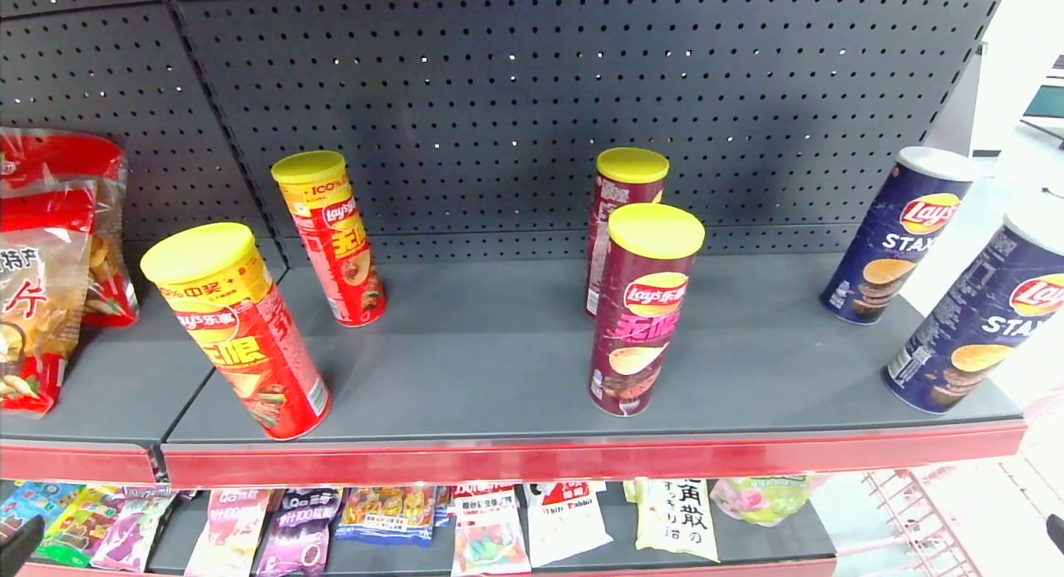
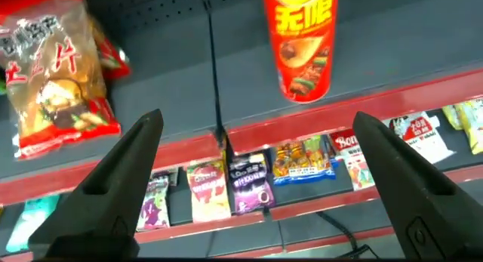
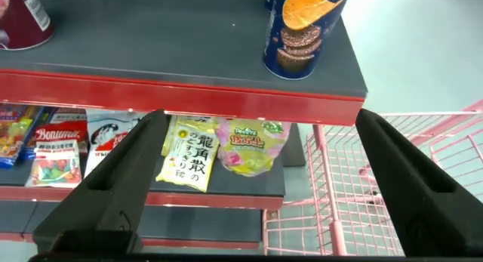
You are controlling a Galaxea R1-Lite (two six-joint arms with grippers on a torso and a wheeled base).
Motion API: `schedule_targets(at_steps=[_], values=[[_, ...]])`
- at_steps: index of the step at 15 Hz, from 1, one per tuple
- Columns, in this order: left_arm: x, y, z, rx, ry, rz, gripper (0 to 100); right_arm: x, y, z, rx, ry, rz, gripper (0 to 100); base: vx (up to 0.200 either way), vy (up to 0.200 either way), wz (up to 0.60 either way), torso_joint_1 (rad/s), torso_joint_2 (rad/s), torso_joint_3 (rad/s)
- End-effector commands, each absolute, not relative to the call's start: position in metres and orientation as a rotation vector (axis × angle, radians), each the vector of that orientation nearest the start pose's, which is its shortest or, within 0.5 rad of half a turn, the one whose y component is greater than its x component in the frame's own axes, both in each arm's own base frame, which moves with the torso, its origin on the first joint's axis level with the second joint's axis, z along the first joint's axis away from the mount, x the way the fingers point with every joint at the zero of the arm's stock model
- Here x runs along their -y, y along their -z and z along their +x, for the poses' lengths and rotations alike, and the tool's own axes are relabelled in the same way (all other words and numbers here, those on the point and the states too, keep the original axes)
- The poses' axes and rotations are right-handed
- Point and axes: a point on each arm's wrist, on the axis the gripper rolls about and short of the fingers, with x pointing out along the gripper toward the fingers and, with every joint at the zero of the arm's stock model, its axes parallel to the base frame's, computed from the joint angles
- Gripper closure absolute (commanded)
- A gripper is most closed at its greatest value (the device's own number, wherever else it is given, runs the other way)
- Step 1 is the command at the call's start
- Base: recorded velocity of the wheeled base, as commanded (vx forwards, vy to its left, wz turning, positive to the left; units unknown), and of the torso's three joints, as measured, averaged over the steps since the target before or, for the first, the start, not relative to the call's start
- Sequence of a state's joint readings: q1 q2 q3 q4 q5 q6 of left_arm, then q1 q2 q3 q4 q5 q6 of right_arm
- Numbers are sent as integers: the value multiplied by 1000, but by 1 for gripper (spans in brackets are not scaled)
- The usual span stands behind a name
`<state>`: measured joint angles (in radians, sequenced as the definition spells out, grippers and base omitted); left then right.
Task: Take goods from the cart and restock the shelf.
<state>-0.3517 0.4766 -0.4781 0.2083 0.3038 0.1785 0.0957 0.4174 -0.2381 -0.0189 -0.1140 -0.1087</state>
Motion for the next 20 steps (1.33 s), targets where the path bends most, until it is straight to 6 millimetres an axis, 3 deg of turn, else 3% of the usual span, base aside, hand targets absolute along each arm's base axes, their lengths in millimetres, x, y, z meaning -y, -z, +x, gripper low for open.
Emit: schedule_targets(at_steps=[1, 5, 8, 10, 11, 13, 14, 16, 20], values=[[-12, -168, -16, -197, 14, 238, 0, 3, -138, 1, -113, 22, -113, 0, 0, 0, 0, 0, 0, 0], [-11, -116, -41, -287, -169, 200, 0, 3, -112, -4, -147, 129, -111, 0, 0, 0, 0, 0, 0, 0], [-10, -95, -35, -277, -219, 94, 0, 3, -87, -16, -86, 134, -106, 0, 0, 0, 0, 0, 0, 0], [-8, -92, -29, -213, -178, 63, 0, 3, -87, -17, -75, 127, -100, 0, 0, 0, 0, 0, 0, 0], [-4, -86, -20, -106, -12, 42, 0, 4, -86, -19, -59, 113, -81, 0, 0, 0, 0, 0, 0, 0], [-1, -84, -16, -16, 120, 59, 0, 3, -85, -22, -20, 107, -60, 0, 0, 0, 0, 0, 0, 0], [0, -82, -16, -46, 154, 23, 0, 0, -83, -24, 12, -34, 12, 0, 0, 0, 0, 0, 0, 0], [0, -77, -16, -90, 143, 11, 0, -4, -82, -24, 42, -206, 20, 0, 0, 0, 0, 0, 0, 0], [-1, -78, -16, -87, 71, 12, 0, -2, -83, -20, -11, -72, 10, 0, 0, 0, 0, 0, 0, 0]])
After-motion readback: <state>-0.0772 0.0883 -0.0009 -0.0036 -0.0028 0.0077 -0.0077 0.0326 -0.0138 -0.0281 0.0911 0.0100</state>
